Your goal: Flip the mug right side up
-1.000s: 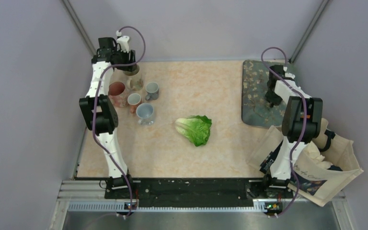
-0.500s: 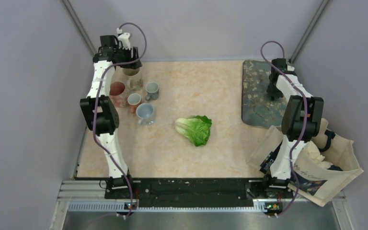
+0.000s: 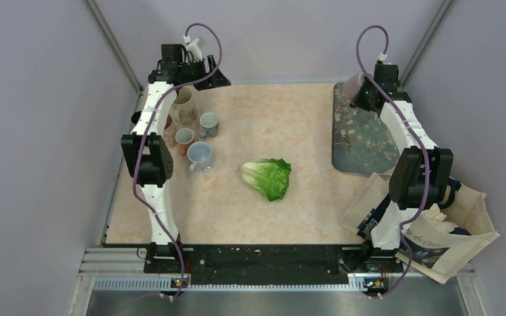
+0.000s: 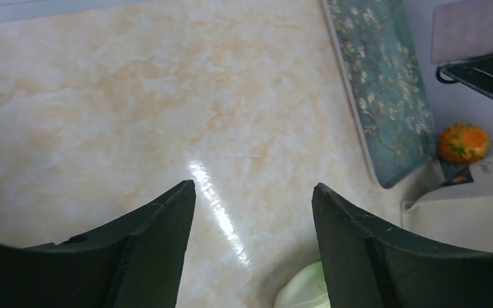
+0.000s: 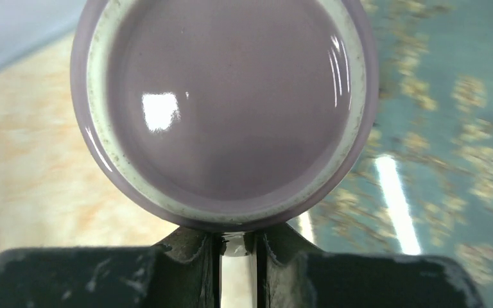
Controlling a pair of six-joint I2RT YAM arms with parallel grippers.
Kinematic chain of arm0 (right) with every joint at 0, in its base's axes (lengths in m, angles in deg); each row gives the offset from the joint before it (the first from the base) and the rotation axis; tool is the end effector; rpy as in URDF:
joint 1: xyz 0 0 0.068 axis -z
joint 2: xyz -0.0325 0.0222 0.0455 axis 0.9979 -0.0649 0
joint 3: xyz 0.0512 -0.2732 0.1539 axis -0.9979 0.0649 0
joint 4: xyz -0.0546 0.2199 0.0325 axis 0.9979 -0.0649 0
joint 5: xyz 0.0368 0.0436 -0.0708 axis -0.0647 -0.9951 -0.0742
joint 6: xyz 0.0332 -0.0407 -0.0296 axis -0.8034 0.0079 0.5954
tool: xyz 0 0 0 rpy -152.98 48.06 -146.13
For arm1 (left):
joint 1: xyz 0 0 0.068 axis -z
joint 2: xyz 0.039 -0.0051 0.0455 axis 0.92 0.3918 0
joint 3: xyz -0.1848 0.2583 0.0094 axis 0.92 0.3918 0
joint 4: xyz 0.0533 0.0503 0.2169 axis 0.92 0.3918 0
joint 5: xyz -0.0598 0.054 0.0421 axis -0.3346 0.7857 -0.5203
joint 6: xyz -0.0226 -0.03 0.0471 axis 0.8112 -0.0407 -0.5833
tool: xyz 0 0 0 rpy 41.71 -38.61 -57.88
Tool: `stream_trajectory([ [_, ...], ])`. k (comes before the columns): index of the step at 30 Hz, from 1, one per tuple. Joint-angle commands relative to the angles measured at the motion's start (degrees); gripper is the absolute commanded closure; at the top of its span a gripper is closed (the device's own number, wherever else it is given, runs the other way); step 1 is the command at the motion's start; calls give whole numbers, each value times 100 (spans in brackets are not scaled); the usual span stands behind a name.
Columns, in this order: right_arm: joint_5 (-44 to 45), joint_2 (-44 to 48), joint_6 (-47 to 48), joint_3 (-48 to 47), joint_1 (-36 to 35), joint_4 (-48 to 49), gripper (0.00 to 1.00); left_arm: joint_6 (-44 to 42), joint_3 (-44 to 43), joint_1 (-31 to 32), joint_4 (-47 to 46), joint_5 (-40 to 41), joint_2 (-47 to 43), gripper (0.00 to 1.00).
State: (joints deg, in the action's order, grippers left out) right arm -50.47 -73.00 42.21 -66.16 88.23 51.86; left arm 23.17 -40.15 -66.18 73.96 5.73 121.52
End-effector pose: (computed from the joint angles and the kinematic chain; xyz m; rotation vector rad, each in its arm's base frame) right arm 0.3962 -0.0158 0.3452 0.4660 2.2349 0.1103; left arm 0.4895 -0.0358 0.3705 0.1961 2.1232 -0.9114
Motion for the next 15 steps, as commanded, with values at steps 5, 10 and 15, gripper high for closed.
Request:
stream_trajectory([
  [5,-2360,730,-1369,224,-617,2685,100,388,-140,81,-332,-437,-410,28],
  [10,-2820,719,-1892,354,-1025,3809,100,388,-140,81,-332,-437,-410,28],
  [15,-2847,578,-2153,360,-1239,4061,100,388,-140,81,-332,-437,-410,28],
])
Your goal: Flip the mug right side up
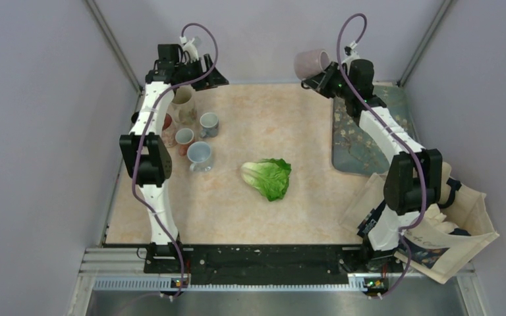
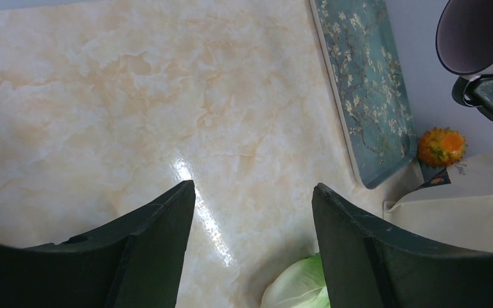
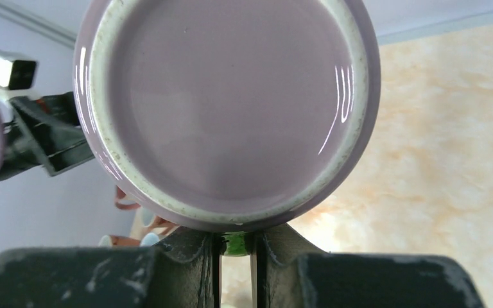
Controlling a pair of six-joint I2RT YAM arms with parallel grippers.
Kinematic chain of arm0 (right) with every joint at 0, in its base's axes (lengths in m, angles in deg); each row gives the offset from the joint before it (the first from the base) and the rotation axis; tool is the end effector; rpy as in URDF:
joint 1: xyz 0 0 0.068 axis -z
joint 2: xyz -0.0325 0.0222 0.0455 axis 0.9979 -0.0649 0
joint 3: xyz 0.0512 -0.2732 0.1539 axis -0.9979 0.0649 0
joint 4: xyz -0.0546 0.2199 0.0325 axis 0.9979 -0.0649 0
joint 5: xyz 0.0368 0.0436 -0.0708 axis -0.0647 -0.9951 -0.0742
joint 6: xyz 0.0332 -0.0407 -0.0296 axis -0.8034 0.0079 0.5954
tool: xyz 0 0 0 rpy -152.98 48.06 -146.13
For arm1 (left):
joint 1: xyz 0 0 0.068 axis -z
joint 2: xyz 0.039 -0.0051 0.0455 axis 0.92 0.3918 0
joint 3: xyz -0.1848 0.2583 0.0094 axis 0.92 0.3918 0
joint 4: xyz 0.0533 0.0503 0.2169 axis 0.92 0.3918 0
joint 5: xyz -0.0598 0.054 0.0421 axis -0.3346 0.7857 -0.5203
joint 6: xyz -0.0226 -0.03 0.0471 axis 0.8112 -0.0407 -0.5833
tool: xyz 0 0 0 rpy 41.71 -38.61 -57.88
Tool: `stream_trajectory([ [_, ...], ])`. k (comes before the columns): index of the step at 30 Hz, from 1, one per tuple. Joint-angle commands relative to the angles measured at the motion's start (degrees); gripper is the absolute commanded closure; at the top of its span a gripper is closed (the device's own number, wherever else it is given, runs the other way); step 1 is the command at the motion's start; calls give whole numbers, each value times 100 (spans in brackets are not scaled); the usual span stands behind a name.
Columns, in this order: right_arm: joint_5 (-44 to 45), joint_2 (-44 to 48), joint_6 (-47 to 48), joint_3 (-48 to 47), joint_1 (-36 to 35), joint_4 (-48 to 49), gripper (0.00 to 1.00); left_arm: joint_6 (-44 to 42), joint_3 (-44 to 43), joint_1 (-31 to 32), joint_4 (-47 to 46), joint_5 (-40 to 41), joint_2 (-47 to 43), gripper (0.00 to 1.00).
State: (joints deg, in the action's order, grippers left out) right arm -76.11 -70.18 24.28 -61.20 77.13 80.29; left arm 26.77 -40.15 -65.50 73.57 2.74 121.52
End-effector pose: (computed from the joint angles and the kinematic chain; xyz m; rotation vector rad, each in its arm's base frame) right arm 0.3955 0.0811 0.3887 0.1882 1.8977 0.9341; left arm 0.4881 -0.0433 0.3719 0.1783 2.1253 -1.0087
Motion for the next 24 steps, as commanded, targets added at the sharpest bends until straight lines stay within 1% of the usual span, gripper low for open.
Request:
stream_trajectory([
  [1,-218,305,-345,-129,-133,1180,100,27,-140,13,-292,-137,-410,28],
  [5,-84,327,-80,-188,-132,860,100,27,-140,13,-292,-137,-410,28],
  [12,-39,238,-114,-145,-133,871,100,27,-140,13,-292,-137,-410,28],
  [17,10,170,122,-282,-133,614,100,27,-140,13,-292,-137,-410,28],
  [24,62,133,211,-241,-131,571,100,27,-140,13,-292,-137,-410,28],
])
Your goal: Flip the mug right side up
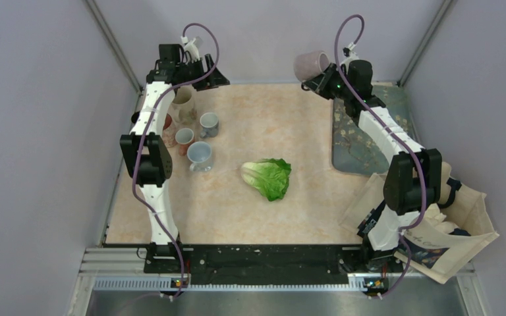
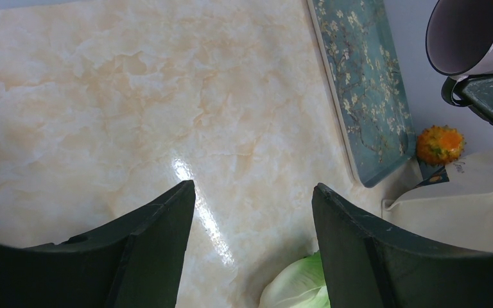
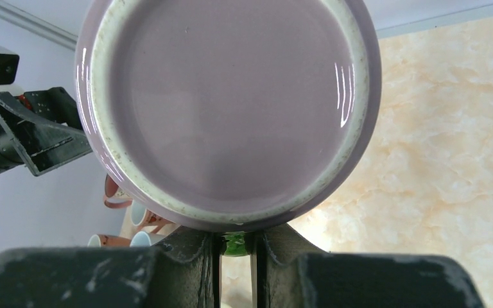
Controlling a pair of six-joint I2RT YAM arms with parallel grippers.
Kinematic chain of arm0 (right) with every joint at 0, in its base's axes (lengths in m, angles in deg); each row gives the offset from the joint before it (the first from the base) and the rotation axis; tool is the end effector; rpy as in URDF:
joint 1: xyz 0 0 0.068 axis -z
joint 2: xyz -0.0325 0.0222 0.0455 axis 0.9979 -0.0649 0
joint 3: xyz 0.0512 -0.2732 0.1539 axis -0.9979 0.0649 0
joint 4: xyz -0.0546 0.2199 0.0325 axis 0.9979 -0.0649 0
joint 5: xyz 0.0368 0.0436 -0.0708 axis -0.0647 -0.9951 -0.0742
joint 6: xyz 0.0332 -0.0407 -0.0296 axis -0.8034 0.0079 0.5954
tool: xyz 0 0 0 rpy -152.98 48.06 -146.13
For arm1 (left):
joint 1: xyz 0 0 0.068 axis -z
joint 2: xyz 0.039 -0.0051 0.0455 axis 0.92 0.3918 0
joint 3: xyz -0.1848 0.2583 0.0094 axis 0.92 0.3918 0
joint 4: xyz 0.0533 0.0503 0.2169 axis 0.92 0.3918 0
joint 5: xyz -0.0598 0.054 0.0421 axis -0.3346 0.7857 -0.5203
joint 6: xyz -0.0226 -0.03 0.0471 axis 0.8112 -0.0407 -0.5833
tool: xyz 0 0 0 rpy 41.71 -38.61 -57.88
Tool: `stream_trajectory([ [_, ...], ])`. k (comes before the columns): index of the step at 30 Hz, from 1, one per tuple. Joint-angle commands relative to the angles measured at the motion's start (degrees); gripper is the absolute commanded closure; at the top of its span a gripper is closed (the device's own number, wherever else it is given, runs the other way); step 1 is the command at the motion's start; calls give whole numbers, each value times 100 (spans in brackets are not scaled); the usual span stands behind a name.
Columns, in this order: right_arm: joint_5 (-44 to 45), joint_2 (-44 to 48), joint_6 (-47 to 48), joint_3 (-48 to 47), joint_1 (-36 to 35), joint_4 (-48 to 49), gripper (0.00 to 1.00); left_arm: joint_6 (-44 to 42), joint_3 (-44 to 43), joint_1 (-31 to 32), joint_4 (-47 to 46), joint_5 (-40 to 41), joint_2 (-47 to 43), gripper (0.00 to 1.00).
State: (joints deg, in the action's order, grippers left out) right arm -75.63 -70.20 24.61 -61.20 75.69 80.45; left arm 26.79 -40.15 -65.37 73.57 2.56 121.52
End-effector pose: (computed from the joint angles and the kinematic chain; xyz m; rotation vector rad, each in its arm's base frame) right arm 0.3937 0.0908 0.3888 0.1644 1.8997 0.9399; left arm 0.4879 -0.0445 0.3720 0.1823 2.1250 -1.0136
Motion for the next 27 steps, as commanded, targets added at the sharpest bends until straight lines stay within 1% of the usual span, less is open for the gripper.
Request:
stream_trajectory([
  [1,14,132,188,-246,13,556,100,25,-140,0,-292,-120,-410,28],
  [27,205,195,444,-90,14,368,100,25,-140,0,-292,-120,-410,28],
])
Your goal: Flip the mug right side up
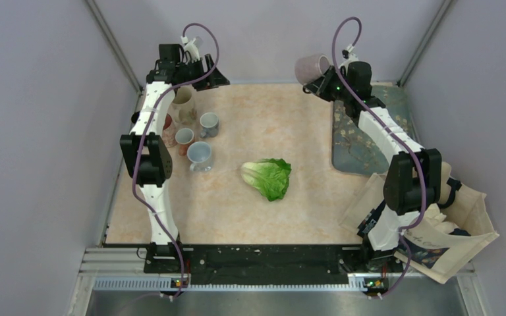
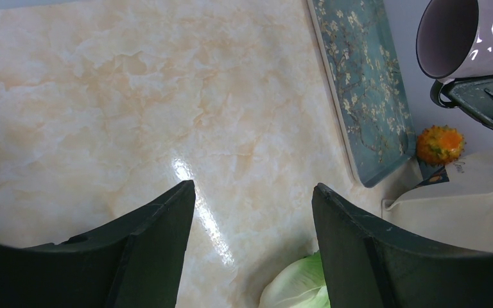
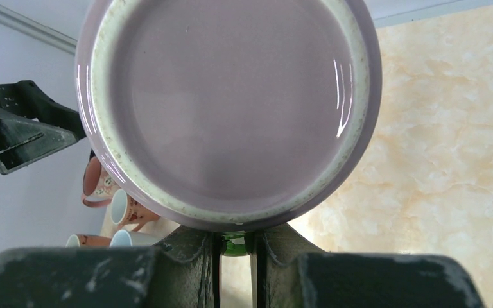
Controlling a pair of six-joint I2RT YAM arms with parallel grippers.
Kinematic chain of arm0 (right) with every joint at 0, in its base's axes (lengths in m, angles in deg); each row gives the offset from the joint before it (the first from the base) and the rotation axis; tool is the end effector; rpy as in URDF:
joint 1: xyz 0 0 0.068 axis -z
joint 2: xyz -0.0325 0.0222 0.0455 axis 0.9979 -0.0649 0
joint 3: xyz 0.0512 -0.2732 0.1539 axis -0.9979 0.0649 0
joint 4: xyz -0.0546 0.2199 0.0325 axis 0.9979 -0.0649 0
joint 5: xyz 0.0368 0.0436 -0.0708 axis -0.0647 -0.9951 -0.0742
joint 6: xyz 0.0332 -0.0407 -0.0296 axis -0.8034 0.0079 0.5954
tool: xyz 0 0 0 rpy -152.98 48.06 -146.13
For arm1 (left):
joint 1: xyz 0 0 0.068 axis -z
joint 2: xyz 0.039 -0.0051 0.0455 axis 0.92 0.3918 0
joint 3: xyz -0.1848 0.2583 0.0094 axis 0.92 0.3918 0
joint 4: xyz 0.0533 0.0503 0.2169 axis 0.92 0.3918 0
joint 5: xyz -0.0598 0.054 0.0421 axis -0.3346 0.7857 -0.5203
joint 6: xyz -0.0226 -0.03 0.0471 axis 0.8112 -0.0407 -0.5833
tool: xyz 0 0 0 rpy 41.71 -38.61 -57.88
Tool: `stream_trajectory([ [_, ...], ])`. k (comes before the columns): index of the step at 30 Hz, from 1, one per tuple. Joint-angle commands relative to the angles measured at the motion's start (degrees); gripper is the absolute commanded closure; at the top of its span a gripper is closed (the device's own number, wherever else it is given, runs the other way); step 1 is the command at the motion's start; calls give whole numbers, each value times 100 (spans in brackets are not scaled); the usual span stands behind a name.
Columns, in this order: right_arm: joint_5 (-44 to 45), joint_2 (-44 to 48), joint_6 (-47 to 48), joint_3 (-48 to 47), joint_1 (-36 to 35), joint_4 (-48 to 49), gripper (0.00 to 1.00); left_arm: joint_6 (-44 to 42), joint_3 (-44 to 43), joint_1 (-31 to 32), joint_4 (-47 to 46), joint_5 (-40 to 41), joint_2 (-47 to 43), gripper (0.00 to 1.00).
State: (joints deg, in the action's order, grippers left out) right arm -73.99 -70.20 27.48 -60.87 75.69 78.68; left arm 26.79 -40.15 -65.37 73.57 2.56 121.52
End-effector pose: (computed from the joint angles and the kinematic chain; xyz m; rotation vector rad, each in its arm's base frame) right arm 0.3932 0.0895 0.3834 0.1501 1.9273 0.8770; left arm 0.4879 -0.0445 0.3720 0.1823 2.1250 -1.0136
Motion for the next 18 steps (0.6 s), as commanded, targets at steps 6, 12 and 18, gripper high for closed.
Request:
stream_trajectory([
  [6,87,131,224,-156,18,451,100,25,-140,0,-292,-120,-410,28],
  [12,367,38,382,-293,29,45,100,25,-140,0,-292,-120,-410,28],
  [18,392,5,524,-336,24,-14,100,25,-140,0,-292,-120,-410,28],
])
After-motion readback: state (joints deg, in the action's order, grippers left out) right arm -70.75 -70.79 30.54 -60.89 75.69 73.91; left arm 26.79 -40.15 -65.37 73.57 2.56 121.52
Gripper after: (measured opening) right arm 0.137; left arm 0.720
